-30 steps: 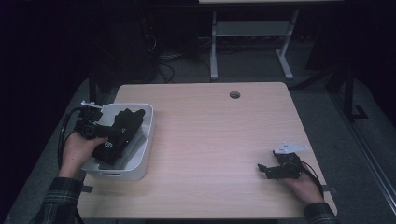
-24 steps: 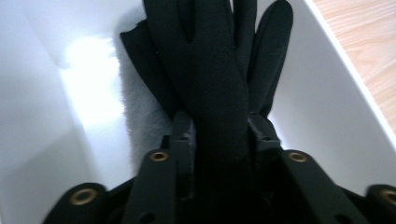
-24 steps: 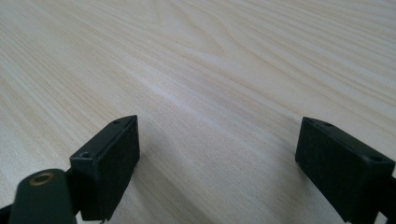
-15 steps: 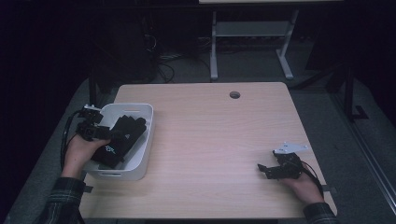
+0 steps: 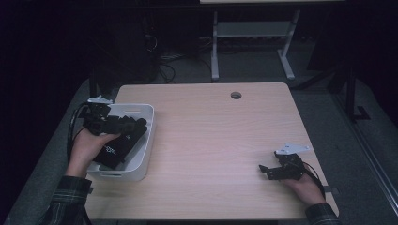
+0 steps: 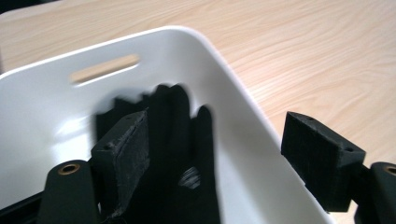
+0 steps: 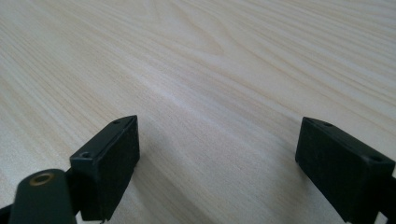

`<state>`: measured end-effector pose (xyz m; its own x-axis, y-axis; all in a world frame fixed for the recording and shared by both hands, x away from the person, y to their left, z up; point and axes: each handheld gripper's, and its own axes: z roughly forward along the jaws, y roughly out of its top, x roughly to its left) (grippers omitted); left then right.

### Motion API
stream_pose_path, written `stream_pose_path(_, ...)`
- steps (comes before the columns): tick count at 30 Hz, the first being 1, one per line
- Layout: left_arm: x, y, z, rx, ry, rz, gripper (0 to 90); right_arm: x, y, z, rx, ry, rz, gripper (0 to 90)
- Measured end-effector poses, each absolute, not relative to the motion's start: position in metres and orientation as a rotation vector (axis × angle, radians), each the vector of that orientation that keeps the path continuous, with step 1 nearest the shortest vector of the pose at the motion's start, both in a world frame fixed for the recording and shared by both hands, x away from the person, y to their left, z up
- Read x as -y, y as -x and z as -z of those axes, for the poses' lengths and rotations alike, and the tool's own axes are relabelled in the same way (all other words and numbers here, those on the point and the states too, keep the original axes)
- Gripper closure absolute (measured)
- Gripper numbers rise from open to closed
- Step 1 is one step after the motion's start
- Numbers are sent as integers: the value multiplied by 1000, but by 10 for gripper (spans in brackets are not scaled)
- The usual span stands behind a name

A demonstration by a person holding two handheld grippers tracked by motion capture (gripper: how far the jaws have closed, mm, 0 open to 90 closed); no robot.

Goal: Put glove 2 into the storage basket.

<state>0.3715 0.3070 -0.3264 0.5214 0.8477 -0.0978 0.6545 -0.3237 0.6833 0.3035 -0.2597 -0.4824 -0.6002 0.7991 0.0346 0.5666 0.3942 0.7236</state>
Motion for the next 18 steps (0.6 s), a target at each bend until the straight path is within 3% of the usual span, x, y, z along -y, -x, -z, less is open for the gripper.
stream_pose_path(18, -205, -355, 341, -919, -2093, -250, 217, 260, -303, 482, -2339, -1190, -1025, 135)
